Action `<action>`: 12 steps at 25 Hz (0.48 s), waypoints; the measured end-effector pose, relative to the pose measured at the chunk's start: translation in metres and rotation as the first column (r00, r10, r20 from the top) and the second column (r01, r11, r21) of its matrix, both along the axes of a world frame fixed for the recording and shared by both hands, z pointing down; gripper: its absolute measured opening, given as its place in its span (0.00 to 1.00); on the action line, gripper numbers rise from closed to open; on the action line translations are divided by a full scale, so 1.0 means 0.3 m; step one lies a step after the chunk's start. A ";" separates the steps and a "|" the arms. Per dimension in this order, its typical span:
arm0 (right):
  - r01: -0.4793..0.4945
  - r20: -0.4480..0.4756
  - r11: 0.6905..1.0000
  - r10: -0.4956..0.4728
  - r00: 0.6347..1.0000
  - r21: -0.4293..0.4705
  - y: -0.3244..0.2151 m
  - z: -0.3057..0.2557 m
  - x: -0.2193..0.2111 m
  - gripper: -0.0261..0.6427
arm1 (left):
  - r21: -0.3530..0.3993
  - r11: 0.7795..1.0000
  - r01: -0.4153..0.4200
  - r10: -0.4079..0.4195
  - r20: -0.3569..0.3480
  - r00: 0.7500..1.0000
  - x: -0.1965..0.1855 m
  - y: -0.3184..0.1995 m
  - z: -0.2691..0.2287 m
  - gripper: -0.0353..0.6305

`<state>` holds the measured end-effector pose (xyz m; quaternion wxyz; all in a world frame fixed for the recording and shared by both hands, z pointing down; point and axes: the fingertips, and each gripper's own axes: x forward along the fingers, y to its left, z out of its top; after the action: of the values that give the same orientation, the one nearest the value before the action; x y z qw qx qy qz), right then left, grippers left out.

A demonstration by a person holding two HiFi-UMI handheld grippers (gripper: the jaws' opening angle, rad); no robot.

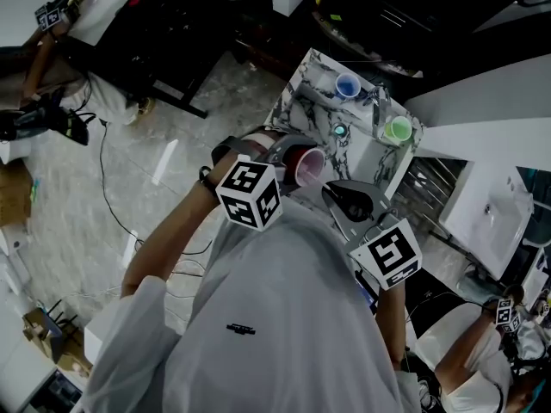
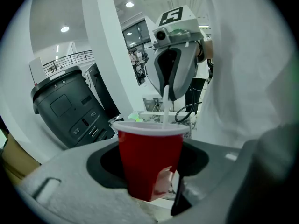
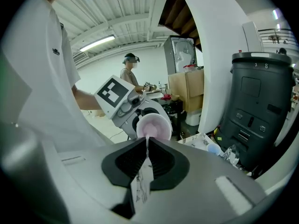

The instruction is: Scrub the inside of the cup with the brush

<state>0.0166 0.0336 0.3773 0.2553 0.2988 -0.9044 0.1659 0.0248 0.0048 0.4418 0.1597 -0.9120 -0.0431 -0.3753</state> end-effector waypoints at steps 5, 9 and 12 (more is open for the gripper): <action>0.009 0.049 1.000 -0.010 0.999 0.014 -0.005 -0.038 -0.013 0.08 | 0.009 1.000 -0.016 0.016 0.001 1.000 0.012 0.014 -0.003 0.46; -0.021 0.098 0.998 0.015 0.995 0.056 -0.047 -0.083 -0.010 0.07 | 0.029 0.999 -0.028 0.028 0.010 1.000 0.015 0.027 -0.009 0.46; -0.091 0.113 0.993 0.083 0.990 0.071 -0.073 -0.090 0.014 0.07 | 0.016 1.000 -0.026 0.026 0.003 1.000 0.008 0.033 -0.020 0.46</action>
<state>0.0207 0.0118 0.3502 0.1862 0.3380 -0.9088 0.1586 0.0273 0.0147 0.4358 0.1720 -0.9096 -0.0520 -0.3747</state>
